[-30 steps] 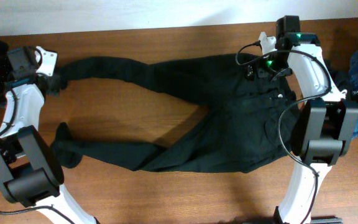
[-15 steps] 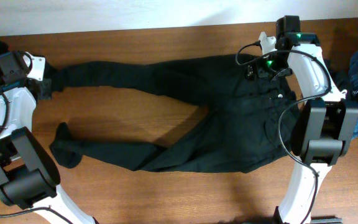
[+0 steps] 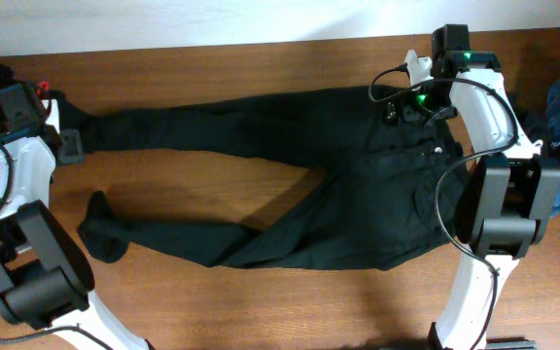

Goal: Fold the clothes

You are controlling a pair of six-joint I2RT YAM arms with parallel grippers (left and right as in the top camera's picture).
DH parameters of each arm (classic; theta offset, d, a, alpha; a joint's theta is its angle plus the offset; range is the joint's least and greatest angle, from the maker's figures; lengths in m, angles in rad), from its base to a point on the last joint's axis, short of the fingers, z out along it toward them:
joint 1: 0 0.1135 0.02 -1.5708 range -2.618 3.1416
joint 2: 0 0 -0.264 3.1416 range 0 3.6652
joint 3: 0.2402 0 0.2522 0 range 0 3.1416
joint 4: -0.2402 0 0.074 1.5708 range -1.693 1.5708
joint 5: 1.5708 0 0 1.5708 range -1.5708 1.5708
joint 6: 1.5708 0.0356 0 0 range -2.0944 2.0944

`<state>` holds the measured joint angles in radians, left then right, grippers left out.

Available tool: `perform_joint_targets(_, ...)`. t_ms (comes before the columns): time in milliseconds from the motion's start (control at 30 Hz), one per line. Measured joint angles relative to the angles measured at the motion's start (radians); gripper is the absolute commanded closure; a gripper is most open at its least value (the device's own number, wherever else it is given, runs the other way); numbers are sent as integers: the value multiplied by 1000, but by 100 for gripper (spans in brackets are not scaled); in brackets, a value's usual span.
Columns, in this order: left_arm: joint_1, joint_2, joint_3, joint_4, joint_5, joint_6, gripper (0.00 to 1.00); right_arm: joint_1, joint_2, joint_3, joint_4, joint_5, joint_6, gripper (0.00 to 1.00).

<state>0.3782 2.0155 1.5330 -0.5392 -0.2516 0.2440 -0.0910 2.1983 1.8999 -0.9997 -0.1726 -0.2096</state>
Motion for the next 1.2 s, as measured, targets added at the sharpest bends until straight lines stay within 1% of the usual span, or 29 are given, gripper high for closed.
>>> perform_joint_targets(133,0,-92,-6,5,3,-71,1,0,0,0,0,0,0,1)
perform_joint_targets(267,-1,-237,-5,19,47,-136,1,0,0,0,0,0,0,1)
perform_joint_targets(333,-2,-310,-5,19,111,-183,1,0,0,0,0,0,0,1)
perform_joint_targets(500,-24,-429,-3,-15,370,-291,1,0,0,0,0,0,0,1)
perform_joint_targets(600,-62,-436,-2,-65,475,-323,1,0,0,0,0,0,0,1)
perform_joint_targets(733,-109,-418,-3,-126,534,-343,1,0,0,0,0,0,-1,2)
perform_joint_targets(900,-118,-415,-4,-180,560,-354,1,0,0,0,8,0,0,1)
perform_joint_targets(1200,-118,-415,-4,-184,567,-358,1,0,0,0,20,0,0,1)
